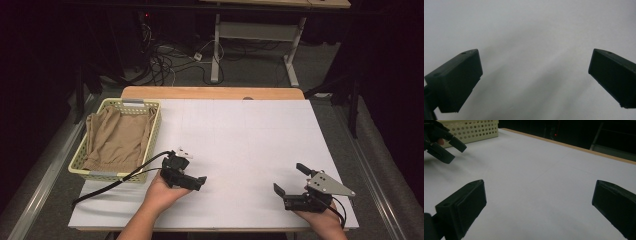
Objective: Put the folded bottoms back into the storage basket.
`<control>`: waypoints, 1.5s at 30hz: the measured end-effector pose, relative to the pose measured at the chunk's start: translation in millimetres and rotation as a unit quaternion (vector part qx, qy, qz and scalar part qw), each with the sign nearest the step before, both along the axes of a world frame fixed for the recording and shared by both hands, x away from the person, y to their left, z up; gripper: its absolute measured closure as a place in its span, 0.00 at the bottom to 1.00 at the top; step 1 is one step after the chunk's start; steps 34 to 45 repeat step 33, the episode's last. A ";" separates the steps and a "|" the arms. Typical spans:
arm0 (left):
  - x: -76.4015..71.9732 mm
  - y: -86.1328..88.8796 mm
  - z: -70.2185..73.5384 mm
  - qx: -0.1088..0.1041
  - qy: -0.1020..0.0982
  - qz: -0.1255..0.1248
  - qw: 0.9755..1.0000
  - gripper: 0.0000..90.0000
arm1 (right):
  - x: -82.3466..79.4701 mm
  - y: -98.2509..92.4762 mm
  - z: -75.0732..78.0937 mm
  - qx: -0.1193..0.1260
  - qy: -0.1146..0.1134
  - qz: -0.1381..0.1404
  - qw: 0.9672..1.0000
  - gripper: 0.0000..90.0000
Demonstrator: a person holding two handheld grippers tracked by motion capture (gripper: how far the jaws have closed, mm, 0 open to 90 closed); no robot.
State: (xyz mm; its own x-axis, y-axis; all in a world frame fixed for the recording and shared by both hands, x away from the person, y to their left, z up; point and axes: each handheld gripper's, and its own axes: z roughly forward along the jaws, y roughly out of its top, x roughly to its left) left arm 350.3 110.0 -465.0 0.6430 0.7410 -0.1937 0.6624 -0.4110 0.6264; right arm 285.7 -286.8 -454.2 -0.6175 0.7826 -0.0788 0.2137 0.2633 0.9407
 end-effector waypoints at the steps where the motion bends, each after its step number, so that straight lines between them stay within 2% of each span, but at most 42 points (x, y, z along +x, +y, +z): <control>1: -2.2 1.1 -1.3 -0.010 -0.010 -0.001 1.000 0.00 | 0.1 0.1 -0.4 -0.001 -0.001 0.000 1.000 0.00; 2: -6.5 3.0 -3.6 -0.027 -0.033 -0.002 0.999 0.00 | 0.0 0.1 -0.5 0.000 -0.001 0.000 1.000 0.00; 3: -8.5 4.2 -4.7 -0.037 -0.044 -0.003 0.998 0.00 | 0.0 0.2 -0.8 -0.001 -0.001 0.000 1.000 0.00; 4: -8.5 4.2 -4.7 -0.037 -0.044 -0.003 0.998 0.00 | 0.0 0.1 -1.1 -0.002 -0.001 0.000 1.000 0.00; 7: -13.1 8.3 -8.1 -0.071 -0.065 -0.003 0.995 0.00 | -0.2 0.5 -2.2 -0.002 0.000 0.000 1.000 0.00; 8: -15.7 10.8 -11.0 -0.089 -0.077 0.000 0.993 0.00 | -0.3 0.6 -3.3 -0.004 -0.001 -0.002 1.000 0.00; 11: -20.7 14.3 -14.6 -0.112 -0.102 0.002 0.988 0.00 | -1.0 0.1 -4.4 -0.002 0.001 -0.005 1.000 0.00; 13: -23.7 17.9 -15.3 -0.132 -0.120 0.006 0.984 0.00 | -1.3 -0.7 -5.4 -0.001 -0.002 -0.007 1.000 0.00; 17: -30.1 24.1 -16.1 -0.159 -0.151 0.005 0.976 0.00 | -2.4 -2.2 -7.1 0.003 -0.007 -0.012 1.000 0.00; 18: -32.2 25.7 -16.4 -0.167 -0.160 0.005 0.973 0.00 | -2.6 -2.6 -7.4 0.003 -0.009 -0.014 1.000 0.00; 21: -39.1 31.4 -17.2 -0.197 -0.188 0.010 0.962 0.00 | -3.9 -4.1 -7.7 0.007 -0.011 -0.020 1.000 0.00; 22: -40.3 33.1 -17.2 -0.204 -0.192 0.011 0.960 0.00 | -4.3 -4.4 -7.8 0.010 -0.012 -0.022 1.000 0.00; 23: -40.5 34.1 -17.4 -0.208 -0.193 0.013 0.959 0.00 | -4.7 -4.6 -7.7 0.012 -0.013 -0.024 1.000 0.00; 29: -42.3 34.6 -17.9 -0.213 -0.200 0.013 0.956 0.00 | -9.0 -2.0 -6.0 0.010 -0.020 -0.028 0.999 0.00; 45: -44.3 34.5 -18.0 -0.208 -0.206 0.015 0.956 0.00 | -12.7 -0.9 -4.7 0.007 -0.026 -0.026 0.999 0.00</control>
